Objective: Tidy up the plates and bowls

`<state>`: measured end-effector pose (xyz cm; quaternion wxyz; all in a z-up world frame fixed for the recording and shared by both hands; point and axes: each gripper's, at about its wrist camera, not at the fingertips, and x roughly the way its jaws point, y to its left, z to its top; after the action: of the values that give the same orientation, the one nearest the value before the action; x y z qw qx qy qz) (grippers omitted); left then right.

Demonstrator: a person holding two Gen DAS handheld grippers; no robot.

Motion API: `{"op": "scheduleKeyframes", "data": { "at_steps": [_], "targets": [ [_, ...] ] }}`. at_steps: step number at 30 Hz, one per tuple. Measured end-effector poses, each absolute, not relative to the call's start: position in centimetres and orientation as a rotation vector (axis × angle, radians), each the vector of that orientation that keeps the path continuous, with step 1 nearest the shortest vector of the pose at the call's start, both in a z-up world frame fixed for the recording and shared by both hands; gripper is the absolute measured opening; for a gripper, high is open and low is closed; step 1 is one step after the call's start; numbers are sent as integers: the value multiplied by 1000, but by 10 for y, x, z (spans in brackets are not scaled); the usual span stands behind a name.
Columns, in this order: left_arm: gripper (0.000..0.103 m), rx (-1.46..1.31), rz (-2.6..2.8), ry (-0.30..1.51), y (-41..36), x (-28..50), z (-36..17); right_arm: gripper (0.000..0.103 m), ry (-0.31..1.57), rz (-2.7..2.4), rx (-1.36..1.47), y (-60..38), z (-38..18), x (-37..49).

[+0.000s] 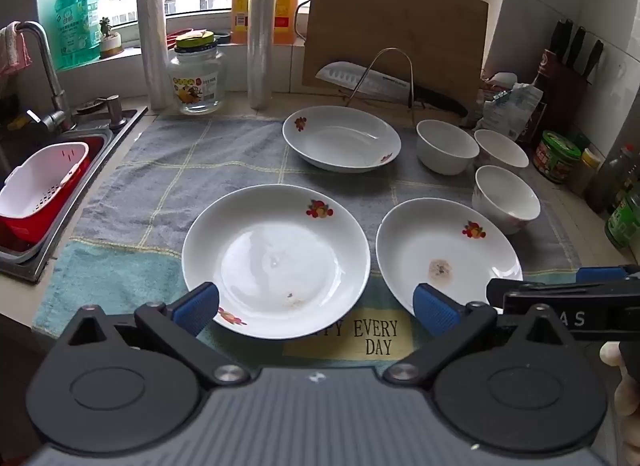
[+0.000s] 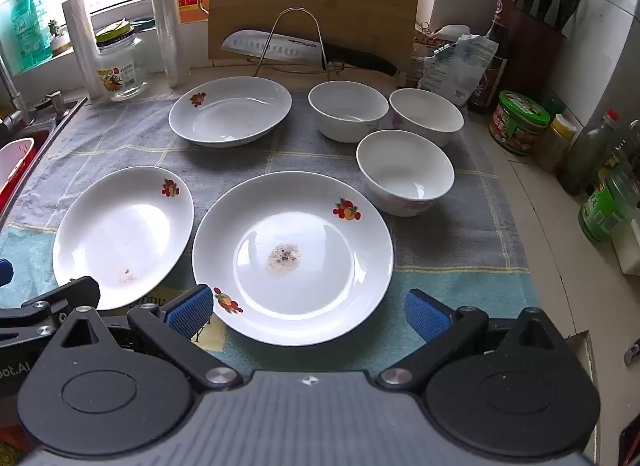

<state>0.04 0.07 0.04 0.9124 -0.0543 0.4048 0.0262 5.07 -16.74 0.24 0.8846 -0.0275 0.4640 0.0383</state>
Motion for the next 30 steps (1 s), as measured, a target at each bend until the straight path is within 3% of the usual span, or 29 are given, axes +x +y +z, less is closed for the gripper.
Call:
{"op": "scheduleKeyframes", "data": {
  "at_steps": [30],
  "targets": [
    [102, -126, 41, 810, -6, -6, 4, 103, 941, 85, -65, -172, 7, 46]
  ]
}}
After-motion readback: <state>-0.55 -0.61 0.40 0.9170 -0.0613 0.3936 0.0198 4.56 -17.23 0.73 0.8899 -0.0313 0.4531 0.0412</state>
